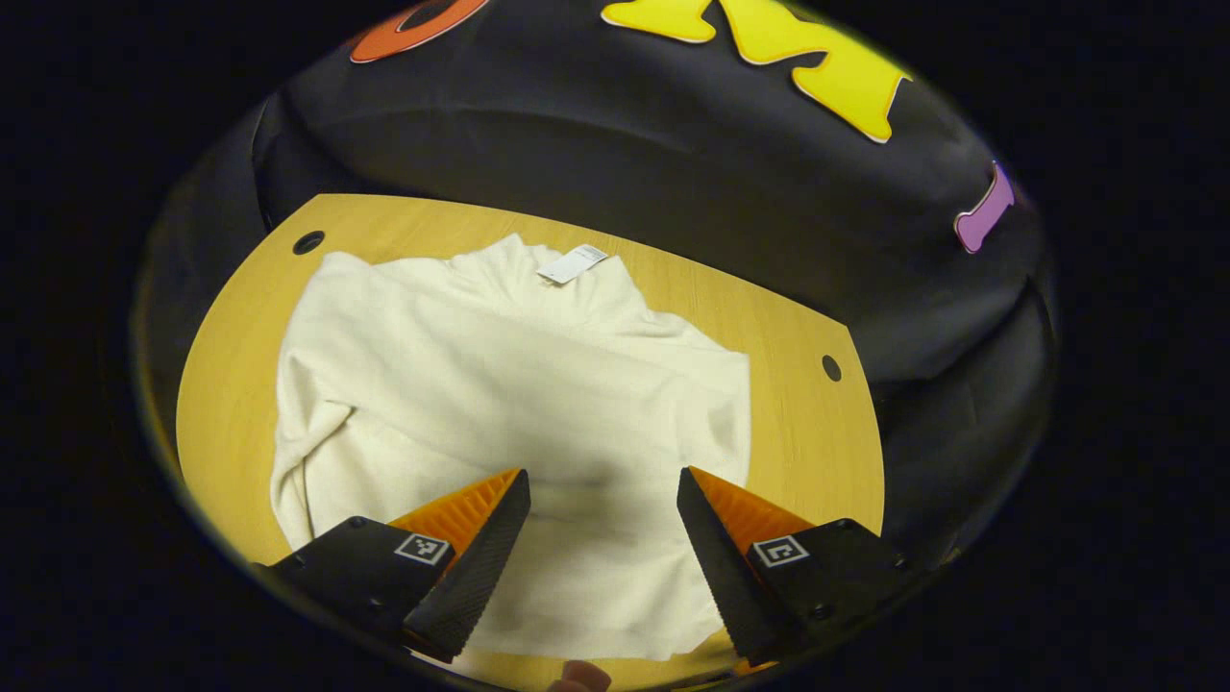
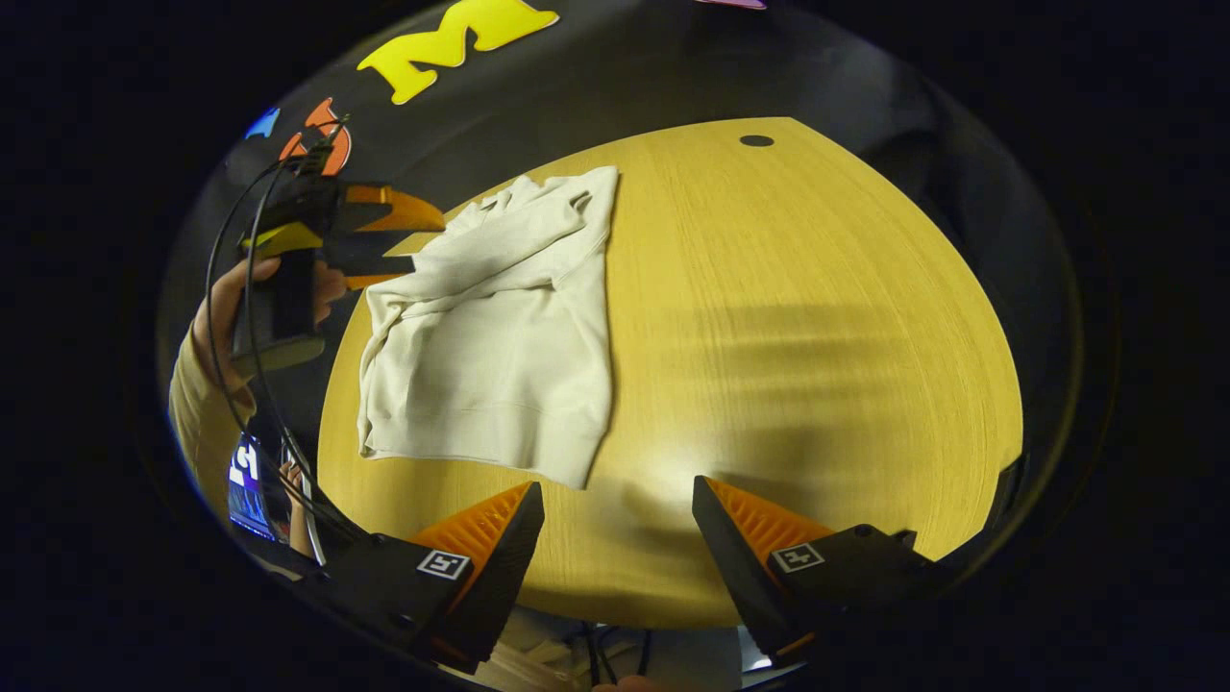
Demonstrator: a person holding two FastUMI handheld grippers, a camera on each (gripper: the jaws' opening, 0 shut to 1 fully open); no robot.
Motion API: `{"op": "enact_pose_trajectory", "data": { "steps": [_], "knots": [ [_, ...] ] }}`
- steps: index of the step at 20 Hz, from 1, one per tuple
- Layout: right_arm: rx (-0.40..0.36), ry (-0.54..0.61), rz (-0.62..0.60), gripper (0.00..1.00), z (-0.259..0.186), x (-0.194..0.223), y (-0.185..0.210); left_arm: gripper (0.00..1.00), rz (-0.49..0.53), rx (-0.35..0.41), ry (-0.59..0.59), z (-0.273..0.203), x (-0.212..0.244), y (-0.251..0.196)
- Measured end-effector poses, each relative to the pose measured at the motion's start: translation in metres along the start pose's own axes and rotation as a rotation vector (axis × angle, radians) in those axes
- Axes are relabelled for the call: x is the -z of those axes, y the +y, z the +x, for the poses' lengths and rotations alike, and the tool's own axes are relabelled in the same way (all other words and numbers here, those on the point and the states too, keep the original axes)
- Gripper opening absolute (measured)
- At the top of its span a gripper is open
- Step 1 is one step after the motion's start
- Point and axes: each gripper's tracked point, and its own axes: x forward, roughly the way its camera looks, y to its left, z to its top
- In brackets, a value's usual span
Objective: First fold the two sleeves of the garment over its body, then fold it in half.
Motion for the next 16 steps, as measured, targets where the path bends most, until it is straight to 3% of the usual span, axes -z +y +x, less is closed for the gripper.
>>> {"op": "enact_pose_trajectory", "data": {
  "steps": [7, 9, 11, 14, 15, 16],
  "knots": [
    [0.003, 0.042, -0.068, 0.97, 0.03, 0.008, 0.037, 0.98, -0.009, -0.131, -0.001, -0.063, 0.05, 0.118],
    [0.014, 0.054, -0.081, 0.97, 0.039, 0.01, 0.042, 0.98, -0.003, -0.134, 0.04, -0.075, 0.073, 0.141],
    [0.026, 0.056, -0.09, 0.97, 0.047, 0.01, 0.047, 0.97, -0.012, -0.183, 0.079, -0.089, 0.094, 0.168],
    [0.062, 0.072, -0.094, 0.98, 0.054, 0.01, 0.045, 0.97, -0.052, -0.198, 0.112, -0.11, 0.113, 0.188],
    [0.068, 0.079, -0.084, 0.94, 0.056, 0.009, 0.045, 0.97, -0.06, -0.202, 0.125, -0.116, 0.117, 0.191],
    [0.077, 0.083, -0.07, 0.98, 0.058, 0.008, 0.044, 0.98, -0.063, -0.207, 0.132, -0.123, 0.119, 0.194]
  ]
}}
